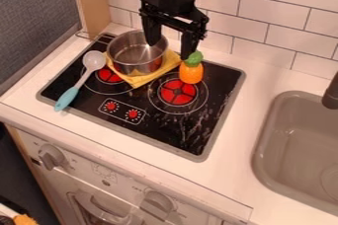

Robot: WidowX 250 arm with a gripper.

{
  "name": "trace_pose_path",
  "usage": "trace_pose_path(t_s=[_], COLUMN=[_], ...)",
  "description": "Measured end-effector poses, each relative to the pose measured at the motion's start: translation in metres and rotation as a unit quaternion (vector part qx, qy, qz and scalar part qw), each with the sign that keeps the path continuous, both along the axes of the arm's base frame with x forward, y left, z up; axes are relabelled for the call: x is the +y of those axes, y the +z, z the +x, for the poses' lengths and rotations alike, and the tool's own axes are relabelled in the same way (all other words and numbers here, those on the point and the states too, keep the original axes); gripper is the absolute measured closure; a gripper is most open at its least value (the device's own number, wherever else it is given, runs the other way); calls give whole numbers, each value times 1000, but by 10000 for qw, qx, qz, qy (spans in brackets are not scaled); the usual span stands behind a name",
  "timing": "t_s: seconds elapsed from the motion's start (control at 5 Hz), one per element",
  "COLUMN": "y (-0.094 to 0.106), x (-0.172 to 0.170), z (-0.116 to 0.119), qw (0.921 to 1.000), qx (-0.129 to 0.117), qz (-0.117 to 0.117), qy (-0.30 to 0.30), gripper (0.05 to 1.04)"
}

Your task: Move blue spoon to the bottom corner of the side of the right burner

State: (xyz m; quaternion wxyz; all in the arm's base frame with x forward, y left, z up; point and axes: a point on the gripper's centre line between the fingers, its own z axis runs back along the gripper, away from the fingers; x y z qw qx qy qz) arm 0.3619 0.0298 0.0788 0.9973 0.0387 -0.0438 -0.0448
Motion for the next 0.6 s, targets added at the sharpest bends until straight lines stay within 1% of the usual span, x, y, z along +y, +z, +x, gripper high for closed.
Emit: trace_pose_path(t_s=[0.2,0.4,0.6], y=[-13,-8,2], x=[-1,19,40], z=[-5,-33,-53], qw=[9998,9997,9996], qx=[192,217,136], qz=[-30,-140,-226], qy=[-14,48,101], gripper=[83,83,83])
